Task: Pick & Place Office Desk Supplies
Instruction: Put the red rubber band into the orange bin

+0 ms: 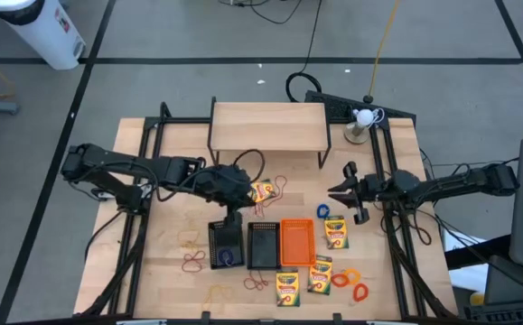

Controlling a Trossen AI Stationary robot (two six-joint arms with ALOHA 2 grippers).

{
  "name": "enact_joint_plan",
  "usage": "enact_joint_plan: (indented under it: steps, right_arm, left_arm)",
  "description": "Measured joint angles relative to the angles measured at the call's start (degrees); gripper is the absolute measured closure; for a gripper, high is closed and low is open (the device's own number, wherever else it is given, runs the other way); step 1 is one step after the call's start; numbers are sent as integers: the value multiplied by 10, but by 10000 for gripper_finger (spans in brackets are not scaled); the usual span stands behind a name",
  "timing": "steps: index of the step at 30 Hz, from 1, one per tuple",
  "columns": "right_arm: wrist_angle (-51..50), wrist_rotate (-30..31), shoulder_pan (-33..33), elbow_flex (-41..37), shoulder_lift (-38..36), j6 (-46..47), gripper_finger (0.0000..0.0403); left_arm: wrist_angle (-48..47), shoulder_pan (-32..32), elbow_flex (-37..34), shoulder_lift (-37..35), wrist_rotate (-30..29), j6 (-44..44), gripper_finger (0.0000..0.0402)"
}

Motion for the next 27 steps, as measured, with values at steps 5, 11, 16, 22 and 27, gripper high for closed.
enact_joint_plan:
  steps: [5,11,16,22,27]
  right_arm:
    - [-15,-9,0,43,42,-11,344]
    - [-13,-8,0,101,130,-37,344]
    - [-5,-7,-5,155,181,-56,344]
    - [-8,-11,-4,197,206,-31,344]
    - [-13,-27,-4,206,209,-24,344]
  left_arm:
    - [62,9,0,3,-89,57,402]
    - [178,9,-10,2,-121,133,402]
    - [200,-3,-12,2,-150,168,402]
    - [218,-36,-37,22,-236,187,402]
    - [306,-34,-77,50,-218,227,402]
